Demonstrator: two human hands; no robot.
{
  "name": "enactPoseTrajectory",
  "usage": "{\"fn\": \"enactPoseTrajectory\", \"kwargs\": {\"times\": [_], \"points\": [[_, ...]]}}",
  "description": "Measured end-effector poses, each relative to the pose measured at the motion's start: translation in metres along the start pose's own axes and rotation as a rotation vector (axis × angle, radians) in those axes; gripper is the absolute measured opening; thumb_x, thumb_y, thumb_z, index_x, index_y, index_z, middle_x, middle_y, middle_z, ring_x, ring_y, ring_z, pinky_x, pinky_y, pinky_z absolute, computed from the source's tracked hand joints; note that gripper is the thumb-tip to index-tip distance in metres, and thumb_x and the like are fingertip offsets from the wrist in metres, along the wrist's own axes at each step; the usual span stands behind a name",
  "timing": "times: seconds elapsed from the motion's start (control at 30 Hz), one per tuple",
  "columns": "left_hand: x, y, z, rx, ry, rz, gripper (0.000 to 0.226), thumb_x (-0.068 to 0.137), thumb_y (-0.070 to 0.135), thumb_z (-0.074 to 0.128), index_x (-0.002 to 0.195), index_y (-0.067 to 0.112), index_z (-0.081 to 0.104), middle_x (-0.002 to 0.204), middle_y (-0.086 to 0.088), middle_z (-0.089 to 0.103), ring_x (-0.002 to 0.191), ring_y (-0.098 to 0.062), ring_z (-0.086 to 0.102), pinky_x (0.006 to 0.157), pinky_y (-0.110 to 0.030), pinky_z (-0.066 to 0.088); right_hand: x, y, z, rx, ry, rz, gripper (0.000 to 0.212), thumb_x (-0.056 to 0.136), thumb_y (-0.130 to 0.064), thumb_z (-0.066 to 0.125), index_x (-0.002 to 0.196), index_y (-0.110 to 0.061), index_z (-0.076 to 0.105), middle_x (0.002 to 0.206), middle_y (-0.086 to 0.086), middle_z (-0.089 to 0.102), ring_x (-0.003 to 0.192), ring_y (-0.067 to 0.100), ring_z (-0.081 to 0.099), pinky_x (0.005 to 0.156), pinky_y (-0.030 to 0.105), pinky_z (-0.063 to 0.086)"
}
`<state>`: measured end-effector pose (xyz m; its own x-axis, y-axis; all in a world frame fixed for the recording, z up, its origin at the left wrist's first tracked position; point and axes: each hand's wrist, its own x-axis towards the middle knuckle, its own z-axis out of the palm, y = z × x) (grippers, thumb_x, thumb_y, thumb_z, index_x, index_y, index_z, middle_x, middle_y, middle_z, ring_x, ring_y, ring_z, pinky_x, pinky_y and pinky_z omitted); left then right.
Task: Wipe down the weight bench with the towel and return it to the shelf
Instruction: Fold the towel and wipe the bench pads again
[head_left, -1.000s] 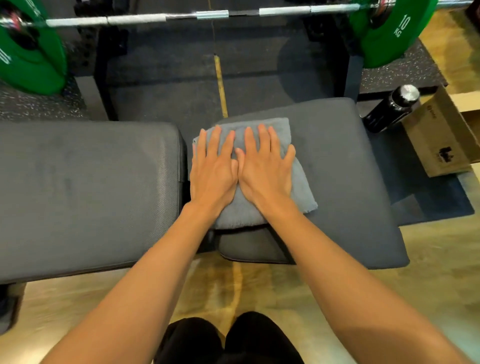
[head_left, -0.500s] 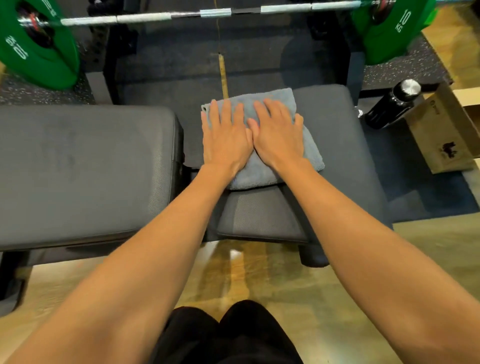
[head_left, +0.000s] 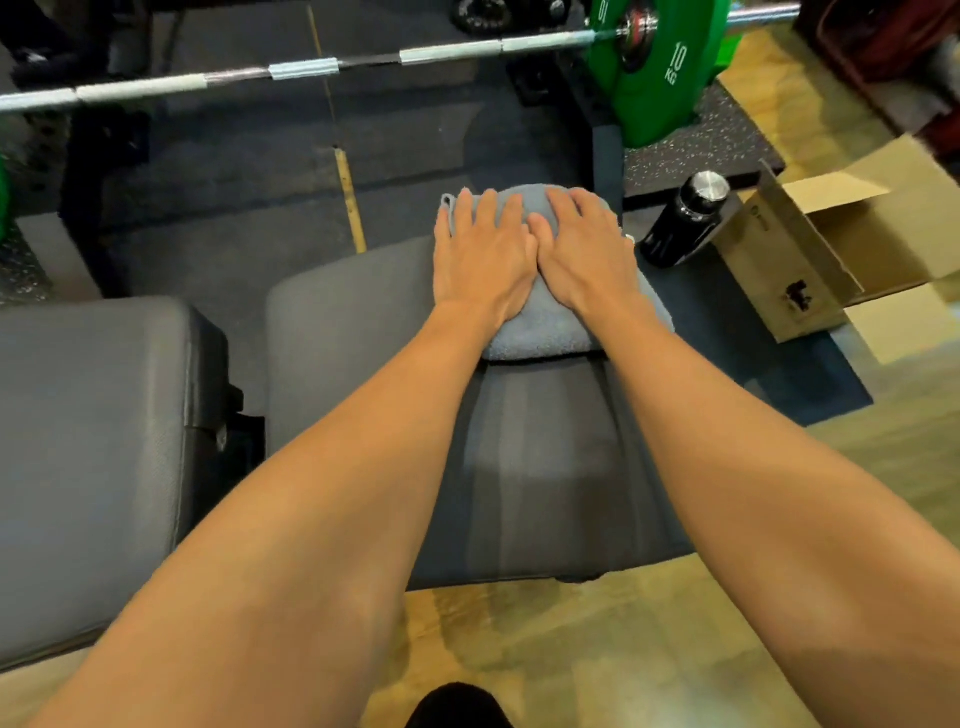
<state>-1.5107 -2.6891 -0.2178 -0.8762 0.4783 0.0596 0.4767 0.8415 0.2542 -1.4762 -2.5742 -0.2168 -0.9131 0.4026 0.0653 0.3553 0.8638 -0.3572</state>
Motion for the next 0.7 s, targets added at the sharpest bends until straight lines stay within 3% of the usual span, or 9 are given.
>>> {"fn": "enactPoseTrajectory", "kwargs": {"times": [0.1, 0.27, 0.47, 0.7], "points": [[0.007, 0.004, 0.0, 0.043, 0.026, 0.007, 0.046, 0.101, 0.032, 0.023, 0.142, 0.016, 0.037, 0.145, -0.01, 0.042, 0.142, -0.033, 0.024, 0.117, -0.049, 0.014, 0.007, 0.004, 0.001, 0.057, 0.0, 0.011, 0.05, 0.098, -0.046, 0.033, 0.139, -0.018, 0.042, 0.145, 0.004, 0.042, 0.13, 0.029, 0.039, 0.102, 0.05, 0.034], [-0.048, 0.02, -0.001, 0.041, -0.021, 0.056, 0.053, 0.101, 0.036, 0.023, 0.15, 0.016, 0.026, 0.158, -0.013, 0.022, 0.147, -0.033, 0.01, 0.118, -0.05, 0.008, -0.052, 0.015, -0.012, 0.062, -0.028, 0.012, 0.051, 0.099, -0.042, 0.033, 0.142, -0.014, 0.038, 0.15, 0.006, 0.036, 0.134, 0.031, 0.036, 0.103, 0.054, 0.034], [-0.144, 0.042, -0.001, 0.021, -0.028, 0.097, 0.054, 0.101, 0.037, 0.024, 0.15, 0.013, 0.024, 0.158, -0.016, 0.021, 0.147, -0.034, 0.009, 0.119, -0.052, 0.006, -0.158, 0.02, -0.03, -0.065, -0.022, 0.057, 0.052, 0.1, -0.041, 0.032, 0.144, -0.014, 0.035, 0.153, 0.009, 0.033, 0.137, 0.03, 0.032, 0.102, 0.054, 0.032], [-0.215, -0.008, -0.03, 0.006, -0.035, 0.019, 0.057, 0.1, 0.038, 0.016, 0.149, 0.013, 0.033, 0.157, -0.016, 0.026, 0.147, -0.032, 0.015, 0.12, -0.045, 0.004, -0.215, -0.047, -0.011, -0.219, -0.108, 0.012, 0.057, 0.1, -0.044, 0.021, 0.151, -0.017, 0.021, 0.16, 0.005, 0.018, 0.147, 0.02, 0.012, 0.112, 0.054, 0.016]]}}
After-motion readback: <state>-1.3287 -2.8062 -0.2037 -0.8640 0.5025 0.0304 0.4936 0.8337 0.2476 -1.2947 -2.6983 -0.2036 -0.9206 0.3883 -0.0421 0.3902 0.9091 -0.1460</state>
